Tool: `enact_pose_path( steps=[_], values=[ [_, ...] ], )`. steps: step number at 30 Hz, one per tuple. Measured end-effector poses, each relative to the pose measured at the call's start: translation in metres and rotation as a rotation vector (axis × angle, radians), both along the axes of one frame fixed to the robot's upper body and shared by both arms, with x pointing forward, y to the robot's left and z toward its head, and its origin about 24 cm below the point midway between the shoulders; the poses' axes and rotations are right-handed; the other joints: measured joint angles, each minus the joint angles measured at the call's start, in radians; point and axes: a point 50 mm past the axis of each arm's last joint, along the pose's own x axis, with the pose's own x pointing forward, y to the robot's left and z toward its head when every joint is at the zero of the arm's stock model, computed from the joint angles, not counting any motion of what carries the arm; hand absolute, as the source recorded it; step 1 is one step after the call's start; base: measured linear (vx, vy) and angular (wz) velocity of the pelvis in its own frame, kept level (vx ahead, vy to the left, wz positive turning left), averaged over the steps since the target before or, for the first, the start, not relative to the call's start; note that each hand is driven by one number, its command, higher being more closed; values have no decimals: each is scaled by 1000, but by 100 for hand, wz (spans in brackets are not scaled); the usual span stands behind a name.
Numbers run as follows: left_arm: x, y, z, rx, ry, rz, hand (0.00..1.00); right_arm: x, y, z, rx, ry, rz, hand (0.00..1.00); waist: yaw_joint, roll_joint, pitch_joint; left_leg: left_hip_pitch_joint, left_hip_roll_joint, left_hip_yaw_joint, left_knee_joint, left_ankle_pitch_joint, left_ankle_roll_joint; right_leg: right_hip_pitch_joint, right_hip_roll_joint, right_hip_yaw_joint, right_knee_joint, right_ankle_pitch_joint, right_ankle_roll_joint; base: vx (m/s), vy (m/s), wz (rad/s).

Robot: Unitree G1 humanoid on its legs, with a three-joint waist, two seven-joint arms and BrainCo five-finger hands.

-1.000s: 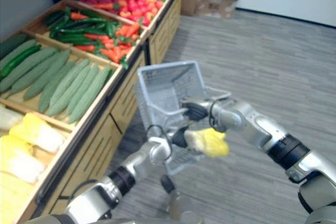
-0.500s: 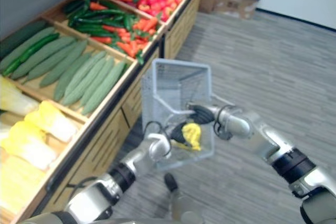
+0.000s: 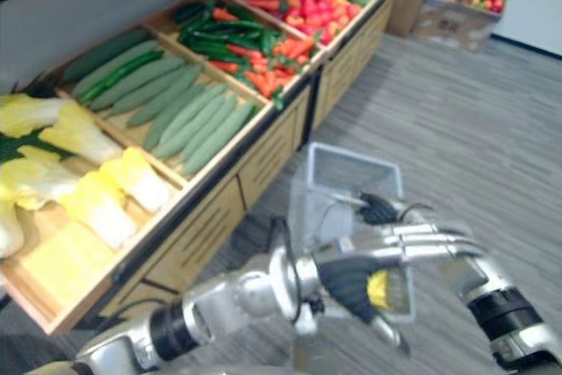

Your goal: Pick vegetable in the basket

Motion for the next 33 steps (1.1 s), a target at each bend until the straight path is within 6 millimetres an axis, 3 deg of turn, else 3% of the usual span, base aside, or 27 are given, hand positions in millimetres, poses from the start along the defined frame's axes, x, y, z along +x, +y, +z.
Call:
enact_pose_path(
  steps=[4,7,12,14,16,17,21,23,25,28,29,33],
  values=[
    [-1,14,-7,-22,134,-13,0,-6,-20,-19,33,-3,-153,100,7,3,-2,-45,-2,-81,-4,14,21,5,-33,-63,0,0,0,-119,-43,59],
    [1,25,-4,-75,198,22,0,-22,-46,-41,73,28,-327,100,29,7,-4,-83,-12,-174,-23,36,40,24,-66,-135,-8,0,0,-107,-34,78],
    [18,64,7,-227,309,181,0,-58,-85,-85,149,103,-675,100,61,4,-3,-117,-64,-314,-115,99,74,70,-122,-249,-39,-19,7,-79,-13,82],
    [29,85,11,-281,306,300,0,-83,-101,-107,190,150,-864,100,77,7,-7,-130,-96,-387,-174,140,88,80,-148,-308,-44,-23,13,-40,11,82],
    [36,98,11,-308,312,384,0,-97,-105,-119,225,175,-963,100,82,7,-7,-130,-110,-422,-209,163,97,94,-158,-342,-50,-22,15,-16,6,69],
    [44,116,8,-325,324,498,0,-114,-104,-134,279,206,-1072,100,88,1,-11,-143,-112,-456,-210,169,105,107,-169,-374,-51,-25,19,-13,-8,65],
    [58,163,-1,-350,314,799,0,-153,-97,-163,412,268,-1297,100,91,-16,-20,-169,-121,-529,-209,180,120,129,-184,-439,-51,-28,23,30,-13,54],
    [66,186,-11,-322,308,966,0,-169,-93,-173,457,304,-1380,100,94,-27,-29,-180,-121,-557,-208,183,124,138,-187,-462,-53,-28,24,33,-18,38],
    [79,219,-34,-274,365,1209,0,-185,-91,-181,483,345,-1455,100,96,-36,-39,-200,-121,-587,-208,187,128,141,-190,-489,-57,-30,26,18,-25,36],
    [84,254,-70,-161,477,1431,0,-194,-94,-182,525,329,-1520,100,93,-42,-43,-207,-124,-612,-204,188,129,146,-191,-506,-60,-31,24,12,-22,20],
    [82,273,-92,-83,554,1531,0,-196,-97,-181,582,301,-1574,100,83,-43,-44,-208,-125,-622,-204,189,131,153,-191,-517,-64,-32,23,3,-17,18],
    [63,312,-142,25,803,1703,0,-204,-104,-178,702,224,-1695,100,76,-54,-60,-215,-128,-632,-204,184,124,154,-192,-525,-71,-43,4,4,-7,6]
  ],
)
